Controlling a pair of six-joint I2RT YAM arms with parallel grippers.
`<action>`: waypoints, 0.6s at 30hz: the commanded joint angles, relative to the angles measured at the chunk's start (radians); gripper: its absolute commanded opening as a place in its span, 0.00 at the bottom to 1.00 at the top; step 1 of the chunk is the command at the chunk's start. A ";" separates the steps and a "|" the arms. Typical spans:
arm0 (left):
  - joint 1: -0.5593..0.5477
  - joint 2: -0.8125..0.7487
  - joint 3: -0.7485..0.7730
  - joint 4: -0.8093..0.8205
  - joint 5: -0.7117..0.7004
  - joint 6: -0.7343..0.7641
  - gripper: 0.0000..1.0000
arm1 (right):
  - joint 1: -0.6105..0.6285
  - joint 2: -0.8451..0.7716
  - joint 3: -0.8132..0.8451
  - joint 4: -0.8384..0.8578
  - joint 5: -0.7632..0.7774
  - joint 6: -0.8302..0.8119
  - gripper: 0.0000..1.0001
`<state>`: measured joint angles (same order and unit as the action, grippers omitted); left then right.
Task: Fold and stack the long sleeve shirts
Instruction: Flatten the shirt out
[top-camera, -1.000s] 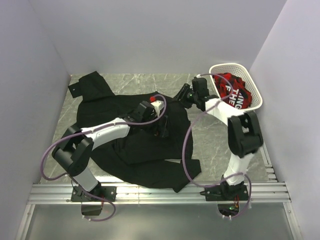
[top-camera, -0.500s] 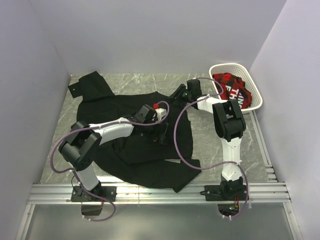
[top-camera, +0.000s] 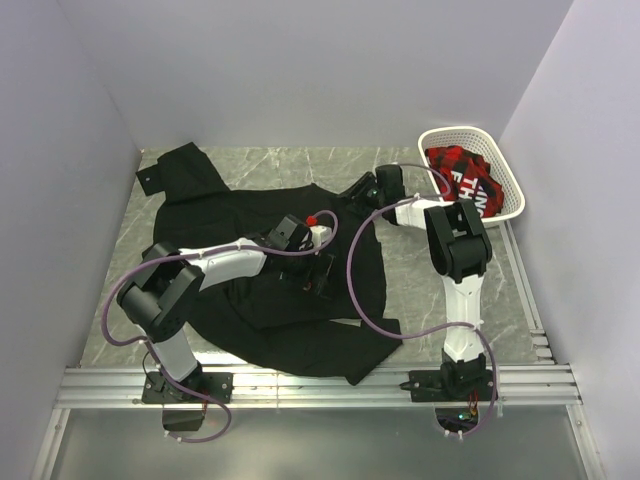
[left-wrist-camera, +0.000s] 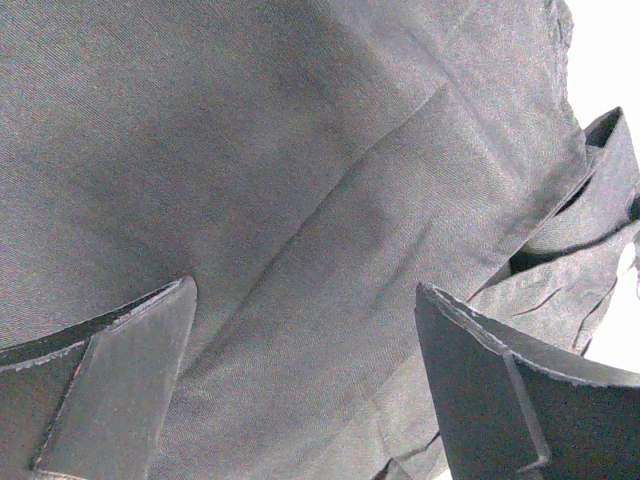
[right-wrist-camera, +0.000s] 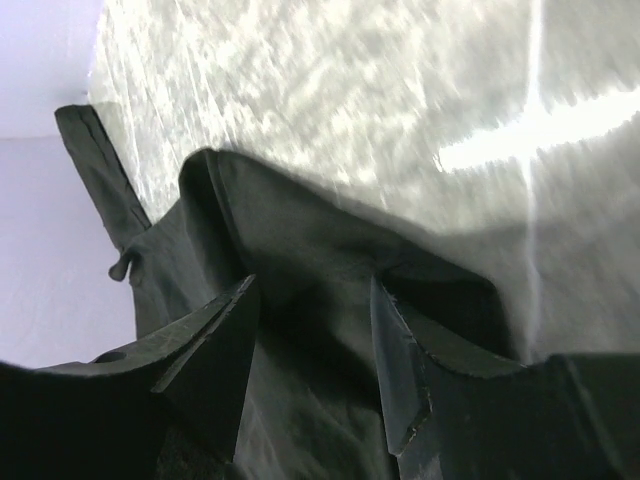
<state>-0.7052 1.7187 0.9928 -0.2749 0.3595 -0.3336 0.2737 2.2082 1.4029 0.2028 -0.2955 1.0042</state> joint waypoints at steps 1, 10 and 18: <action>-0.002 0.033 -0.014 -0.033 0.025 0.019 0.98 | -0.007 -0.061 -0.076 0.029 0.044 0.045 0.56; -0.002 0.036 -0.020 -0.050 0.048 0.025 0.98 | -0.013 -0.019 -0.081 0.118 0.038 0.093 0.55; -0.005 0.025 -0.052 -0.073 0.081 0.033 0.98 | -0.027 0.044 -0.025 0.208 0.013 0.143 0.44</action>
<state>-0.7025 1.7214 0.9859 -0.2707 0.4030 -0.3225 0.2668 2.2230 1.3399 0.3489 -0.2840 1.1221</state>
